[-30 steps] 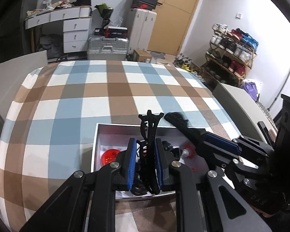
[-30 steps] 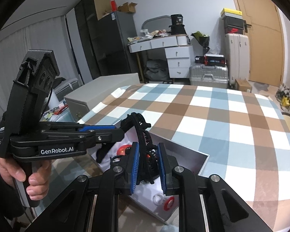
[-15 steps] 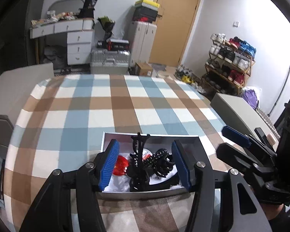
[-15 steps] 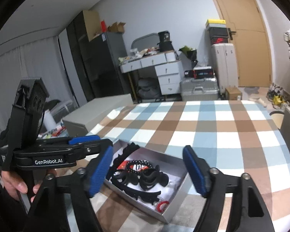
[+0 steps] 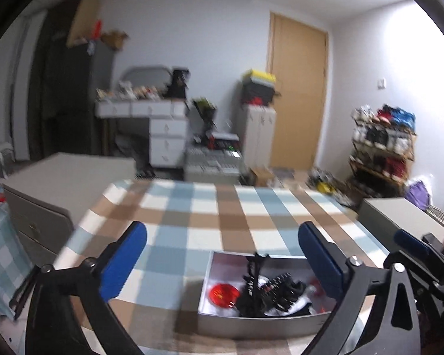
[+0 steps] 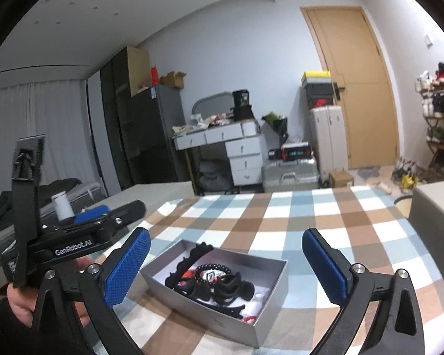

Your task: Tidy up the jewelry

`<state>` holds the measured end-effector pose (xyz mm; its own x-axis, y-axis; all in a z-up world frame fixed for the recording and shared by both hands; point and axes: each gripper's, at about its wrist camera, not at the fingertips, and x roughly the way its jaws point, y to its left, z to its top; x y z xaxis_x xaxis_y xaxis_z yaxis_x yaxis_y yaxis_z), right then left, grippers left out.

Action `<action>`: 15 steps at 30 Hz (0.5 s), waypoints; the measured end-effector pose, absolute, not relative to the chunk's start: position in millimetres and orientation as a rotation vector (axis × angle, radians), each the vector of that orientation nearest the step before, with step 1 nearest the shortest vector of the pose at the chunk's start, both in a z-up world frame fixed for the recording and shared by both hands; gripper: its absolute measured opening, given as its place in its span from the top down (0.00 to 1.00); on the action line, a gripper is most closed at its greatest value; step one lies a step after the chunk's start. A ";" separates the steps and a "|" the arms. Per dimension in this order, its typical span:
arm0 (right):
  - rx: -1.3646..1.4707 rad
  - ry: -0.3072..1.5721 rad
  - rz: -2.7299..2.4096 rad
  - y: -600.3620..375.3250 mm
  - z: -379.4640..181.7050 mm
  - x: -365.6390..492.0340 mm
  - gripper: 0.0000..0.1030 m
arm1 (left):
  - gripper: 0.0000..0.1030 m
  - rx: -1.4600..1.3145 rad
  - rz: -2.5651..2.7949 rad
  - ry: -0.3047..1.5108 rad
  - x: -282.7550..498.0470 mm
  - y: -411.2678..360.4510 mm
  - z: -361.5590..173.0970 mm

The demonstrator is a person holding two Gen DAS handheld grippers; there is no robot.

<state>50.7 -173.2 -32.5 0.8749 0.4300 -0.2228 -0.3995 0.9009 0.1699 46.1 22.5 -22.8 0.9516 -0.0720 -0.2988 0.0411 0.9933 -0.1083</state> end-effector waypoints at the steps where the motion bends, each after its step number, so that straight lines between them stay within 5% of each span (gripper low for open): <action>1: 0.116 0.245 0.429 -172.3 -32.8 47.4 0.00 | 0.01 -0.097 -0.050 0.292 43.5 22.6 -23.3; 15: -0.007 0.159 0.339 -161.1 -44.7 22.1 0.00 | 0.01 -0.037 0.106 0.231 30.3 33.7 -46.4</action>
